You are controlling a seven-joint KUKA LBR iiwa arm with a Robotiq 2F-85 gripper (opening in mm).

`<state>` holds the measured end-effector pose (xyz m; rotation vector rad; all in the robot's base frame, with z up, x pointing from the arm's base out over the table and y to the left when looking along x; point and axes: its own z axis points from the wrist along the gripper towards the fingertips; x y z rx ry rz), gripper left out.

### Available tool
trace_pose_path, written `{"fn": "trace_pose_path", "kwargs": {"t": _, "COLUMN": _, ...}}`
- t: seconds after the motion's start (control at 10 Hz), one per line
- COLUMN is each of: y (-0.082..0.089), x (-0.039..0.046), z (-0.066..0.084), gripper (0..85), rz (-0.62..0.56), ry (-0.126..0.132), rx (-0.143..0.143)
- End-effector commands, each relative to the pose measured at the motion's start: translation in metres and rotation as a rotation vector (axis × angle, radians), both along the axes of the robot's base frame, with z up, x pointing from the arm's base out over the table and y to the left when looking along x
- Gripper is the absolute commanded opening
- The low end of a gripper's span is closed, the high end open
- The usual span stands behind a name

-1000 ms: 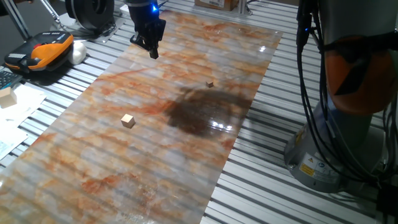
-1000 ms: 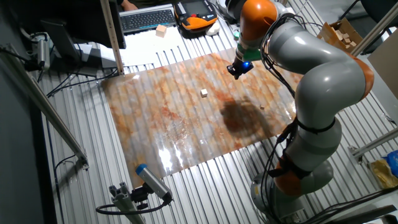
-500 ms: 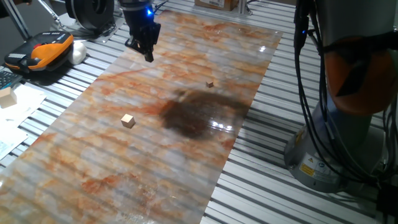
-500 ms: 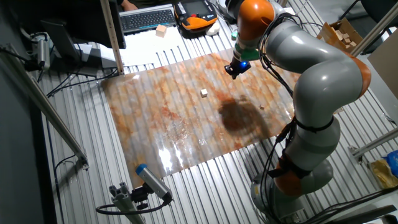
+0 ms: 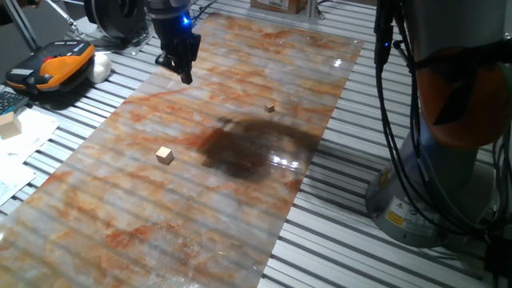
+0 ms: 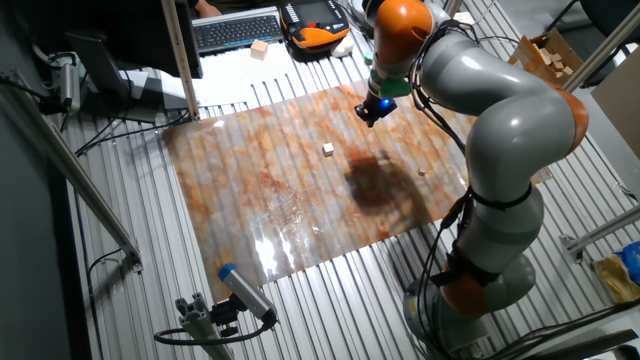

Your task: Pick up one small block

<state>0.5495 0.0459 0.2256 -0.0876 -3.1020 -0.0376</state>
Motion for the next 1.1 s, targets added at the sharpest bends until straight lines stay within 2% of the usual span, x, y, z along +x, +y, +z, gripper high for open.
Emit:
{"fn": "trace_pose_path", "kwargs": {"t": 0.0, "y": 0.001, "x": 0.0006, "z": -0.001, "gripper": 0.0, "rz": 0.003, "ry": 0.000, "rx": -0.002}}
{"fn": "trace_pose_path", "kwargs": {"t": 0.2, "y": 0.002, "x": 0.0005, "z": -0.001, "gripper": 0.0, "rz": 0.019, "ry": 0.018, "rx": -0.010}}
{"fn": "trace_pose_path", "kwargs": {"t": 0.5, "y": 0.007, "x": 0.0007, "z": -0.002, "gripper": 0.0, "rz": 0.050, "ry": 0.008, "rx": -0.037}}
{"fn": "trace_pose_path", "kwargs": {"t": 0.6, "y": 0.007, "x": 0.0019, "z": -0.005, "gripper": 0.0, "rz": 0.047, "ry": 0.012, "rx": -0.001}}
{"fn": "trace_pose_path", "kwargs": {"t": 0.7, "y": 0.007, "x": 0.0030, "z": -0.007, "gripper": 0.0, "rz": 0.054, "ry": 0.012, "rx": 0.022}}
{"fn": "trace_pose_path", "kwargs": {"t": 0.9, "y": 0.012, "x": 0.0034, "z": -0.009, "gripper": 0.0, "rz": 0.052, "ry": -0.011, "rx": 0.046}}
{"fn": "trace_pose_path", "kwargs": {"t": 1.0, "y": 0.015, "x": 0.0026, "z": -0.010, "gripper": 0.0, "rz": 0.051, "ry": -0.014, "rx": 0.044}}
